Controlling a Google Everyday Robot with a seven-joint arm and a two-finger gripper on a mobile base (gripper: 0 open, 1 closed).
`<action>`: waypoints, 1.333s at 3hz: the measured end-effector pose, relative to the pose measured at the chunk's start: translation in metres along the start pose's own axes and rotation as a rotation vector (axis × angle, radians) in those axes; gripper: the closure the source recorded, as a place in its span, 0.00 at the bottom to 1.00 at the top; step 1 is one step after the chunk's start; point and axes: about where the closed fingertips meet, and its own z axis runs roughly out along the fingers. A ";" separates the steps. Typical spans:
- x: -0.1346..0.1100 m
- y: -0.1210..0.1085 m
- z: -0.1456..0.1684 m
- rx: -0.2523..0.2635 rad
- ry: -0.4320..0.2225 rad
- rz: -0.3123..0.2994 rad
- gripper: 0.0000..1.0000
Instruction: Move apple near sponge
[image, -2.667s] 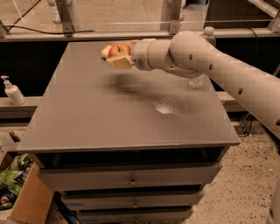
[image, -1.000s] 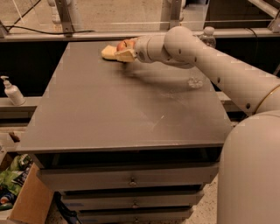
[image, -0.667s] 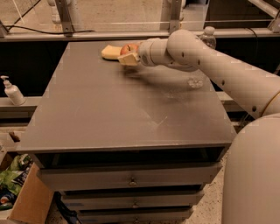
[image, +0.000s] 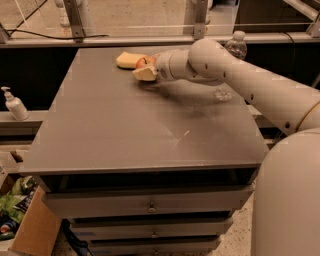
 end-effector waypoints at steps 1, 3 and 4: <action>-0.001 0.003 0.002 -0.009 0.004 0.004 0.82; -0.003 0.003 0.002 -0.010 0.004 0.005 0.36; -0.002 0.006 0.003 -0.016 0.006 0.008 0.12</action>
Offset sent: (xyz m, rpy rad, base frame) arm -0.0054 0.0128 -0.0150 0.0056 0.0546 0.0177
